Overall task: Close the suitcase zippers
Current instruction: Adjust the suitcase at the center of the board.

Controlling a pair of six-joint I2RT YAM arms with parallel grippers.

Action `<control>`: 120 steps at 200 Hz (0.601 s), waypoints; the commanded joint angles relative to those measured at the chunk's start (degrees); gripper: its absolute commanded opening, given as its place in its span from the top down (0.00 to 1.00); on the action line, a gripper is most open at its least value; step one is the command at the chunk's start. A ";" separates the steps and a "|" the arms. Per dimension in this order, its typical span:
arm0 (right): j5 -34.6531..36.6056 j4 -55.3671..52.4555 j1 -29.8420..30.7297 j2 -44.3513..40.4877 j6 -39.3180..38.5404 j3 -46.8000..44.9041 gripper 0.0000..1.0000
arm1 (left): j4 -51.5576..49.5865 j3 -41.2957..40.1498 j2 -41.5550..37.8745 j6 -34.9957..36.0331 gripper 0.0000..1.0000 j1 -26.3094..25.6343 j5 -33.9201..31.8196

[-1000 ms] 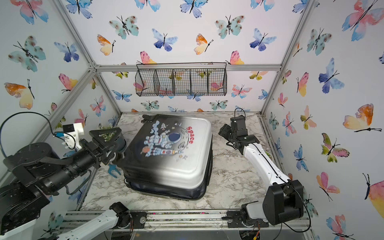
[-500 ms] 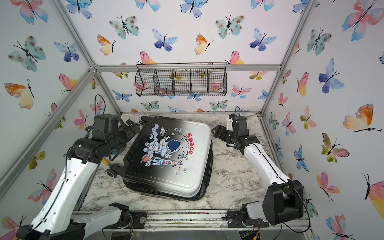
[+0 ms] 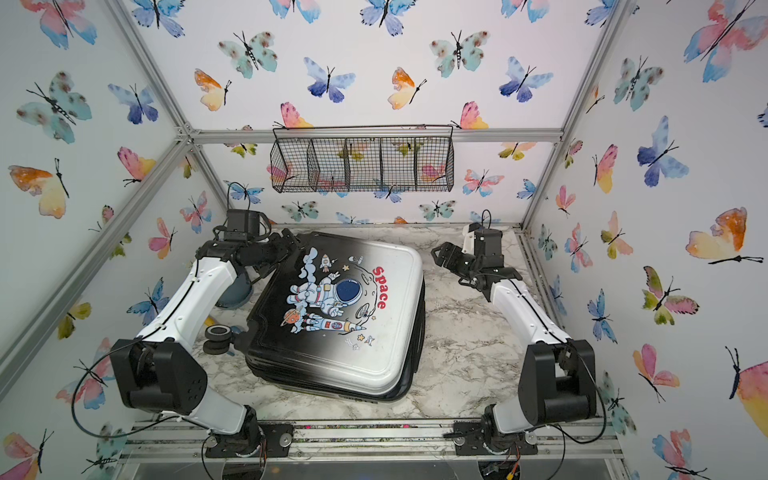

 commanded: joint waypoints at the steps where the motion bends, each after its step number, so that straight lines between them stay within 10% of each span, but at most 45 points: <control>1: -3.45 2.33 0.23 2.38 -0.86 2.40 0.20 | 1.30 5.99 4.13 1.94 0.01 0.28 4.82; 120: -16.63 3.12 3.73 -3.99 -6.60 -7.01 0.26 | -3.35 33.56 29.24 3.34 0.03 -9.59 11.84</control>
